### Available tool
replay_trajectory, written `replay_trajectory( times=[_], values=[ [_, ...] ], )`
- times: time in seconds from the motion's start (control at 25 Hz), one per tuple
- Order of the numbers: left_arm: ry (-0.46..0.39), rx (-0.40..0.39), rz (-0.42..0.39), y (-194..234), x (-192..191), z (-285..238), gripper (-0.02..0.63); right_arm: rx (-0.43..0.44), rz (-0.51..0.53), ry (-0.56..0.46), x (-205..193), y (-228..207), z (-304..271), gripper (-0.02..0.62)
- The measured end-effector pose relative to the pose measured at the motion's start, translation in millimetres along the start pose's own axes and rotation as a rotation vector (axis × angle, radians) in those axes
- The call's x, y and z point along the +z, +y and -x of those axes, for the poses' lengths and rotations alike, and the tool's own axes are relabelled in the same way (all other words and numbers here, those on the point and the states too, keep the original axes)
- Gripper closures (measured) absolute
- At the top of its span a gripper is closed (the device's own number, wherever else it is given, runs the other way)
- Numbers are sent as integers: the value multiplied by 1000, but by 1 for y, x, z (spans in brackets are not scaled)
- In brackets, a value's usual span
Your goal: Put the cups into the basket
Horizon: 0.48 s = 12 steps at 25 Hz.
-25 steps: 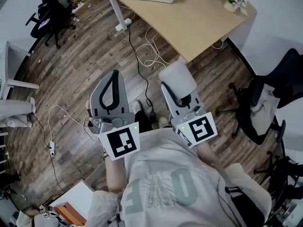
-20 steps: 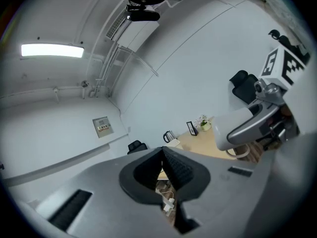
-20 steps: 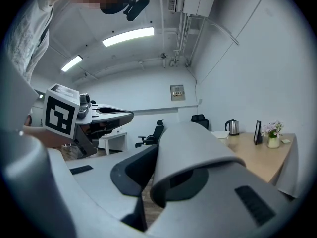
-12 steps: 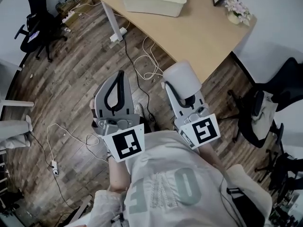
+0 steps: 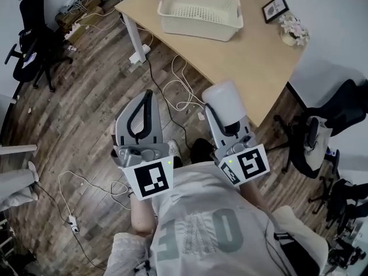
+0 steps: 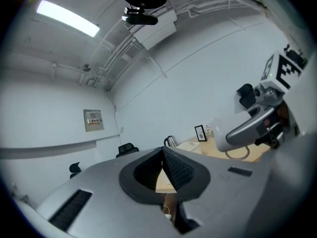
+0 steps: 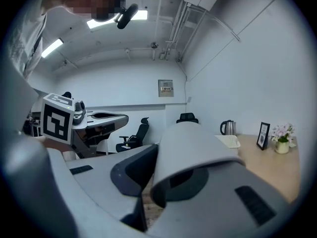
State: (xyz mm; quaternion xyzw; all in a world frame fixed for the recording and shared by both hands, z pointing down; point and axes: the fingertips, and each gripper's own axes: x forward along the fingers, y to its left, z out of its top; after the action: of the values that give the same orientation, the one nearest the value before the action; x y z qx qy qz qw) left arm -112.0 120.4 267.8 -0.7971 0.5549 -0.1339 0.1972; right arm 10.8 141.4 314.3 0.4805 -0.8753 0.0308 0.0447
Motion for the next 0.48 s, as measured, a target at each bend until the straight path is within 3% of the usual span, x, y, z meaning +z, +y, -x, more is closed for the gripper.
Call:
replay_trajectory(
  times=[0.16, 0.48],
  values=[
    [5, -17, 25, 5, -8, -28, 597, -13, -3, 17, -1, -11, -19, 555],
    [10, -23, -9, 15, -7, -97, 597, 3, 2, -25, 12, -54, -76, 555]
  ],
)
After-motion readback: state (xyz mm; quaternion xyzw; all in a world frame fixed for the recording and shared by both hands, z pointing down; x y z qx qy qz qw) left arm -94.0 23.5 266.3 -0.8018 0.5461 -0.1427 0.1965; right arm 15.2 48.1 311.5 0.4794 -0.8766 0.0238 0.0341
